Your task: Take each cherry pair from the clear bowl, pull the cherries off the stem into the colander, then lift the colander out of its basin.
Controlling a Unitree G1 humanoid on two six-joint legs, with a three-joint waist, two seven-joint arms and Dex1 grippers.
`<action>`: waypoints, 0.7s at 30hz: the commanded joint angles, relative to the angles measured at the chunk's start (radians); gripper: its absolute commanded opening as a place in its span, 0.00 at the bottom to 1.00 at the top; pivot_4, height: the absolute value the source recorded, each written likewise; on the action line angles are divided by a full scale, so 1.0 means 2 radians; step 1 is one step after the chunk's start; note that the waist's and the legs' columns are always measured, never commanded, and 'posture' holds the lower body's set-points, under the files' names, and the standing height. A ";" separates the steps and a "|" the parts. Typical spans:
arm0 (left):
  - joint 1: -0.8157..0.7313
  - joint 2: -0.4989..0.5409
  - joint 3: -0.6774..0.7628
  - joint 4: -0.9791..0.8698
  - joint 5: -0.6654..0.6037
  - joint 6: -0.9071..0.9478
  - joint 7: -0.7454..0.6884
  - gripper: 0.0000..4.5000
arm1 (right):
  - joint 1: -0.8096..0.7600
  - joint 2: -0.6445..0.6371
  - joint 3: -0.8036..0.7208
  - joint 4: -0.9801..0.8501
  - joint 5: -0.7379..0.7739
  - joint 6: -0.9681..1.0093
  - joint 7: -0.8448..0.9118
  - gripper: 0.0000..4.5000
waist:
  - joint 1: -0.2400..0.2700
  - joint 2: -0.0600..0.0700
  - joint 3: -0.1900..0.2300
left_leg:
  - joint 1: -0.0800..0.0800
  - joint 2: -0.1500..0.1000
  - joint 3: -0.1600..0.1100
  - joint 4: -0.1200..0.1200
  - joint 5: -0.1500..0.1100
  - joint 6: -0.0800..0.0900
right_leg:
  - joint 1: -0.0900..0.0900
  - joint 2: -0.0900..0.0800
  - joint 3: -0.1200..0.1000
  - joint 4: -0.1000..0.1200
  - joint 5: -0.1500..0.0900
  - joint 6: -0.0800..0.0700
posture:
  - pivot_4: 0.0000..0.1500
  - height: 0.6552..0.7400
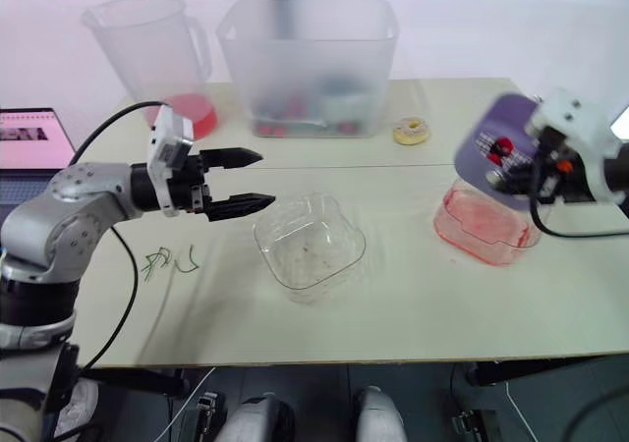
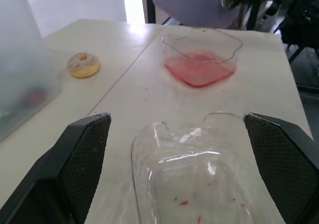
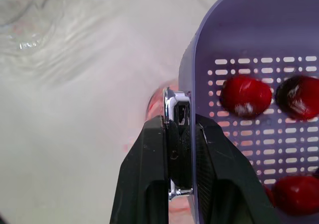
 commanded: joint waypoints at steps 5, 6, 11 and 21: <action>0.072 0.043 0.059 -0.102 0.003 0.025 0.064 1.00 | -0.187 0.142 0.153 0.186 -0.153 -0.135 0.086 0.04 | -0.001 0.000 0.000 | 0.000 0.000 0.001 -0.001 0.000 0.000 | -0.001 0.000 0.000 -0.001 0.000 0.000 | 1.00 0.39; 0.079 0.044 0.066 -0.111 -0.001 0.031 0.075 1.00 | -0.198 0.159 0.162 0.211 -0.167 -0.153 0.087 0.04 | 0.002 0.000 0.000 | -0.001 0.000 0.001 -0.001 0.000 0.000 | -0.001 0.000 0.000 0.000 0.000 0.000 | 1.00 0.39; 0.142 0.054 0.117 -0.176 -0.019 0.061 0.118 1.00 | -0.218 0.241 0.193 0.323 -0.221 -0.221 0.073 0.04 | 0.005 -0.001 0.000 | -0.002 -0.001 0.000 0.000 0.000 0.000 | -0.001 -0.001 0.000 -0.001 0.000 0.000 | 1.00 0.39; 0.195 0.079 0.180 -0.229 -0.053 0.102 0.158 1.00 | -0.184 0.302 0.194 0.381 -0.260 -0.268 0.068 0.04 | 0.007 0.000 0.000 | -0.001 0.000 0.000 0.001 0.000 0.000 | -0.001 -0.001 -0.001 0.000 0.000 0.000 | 1.00 0.39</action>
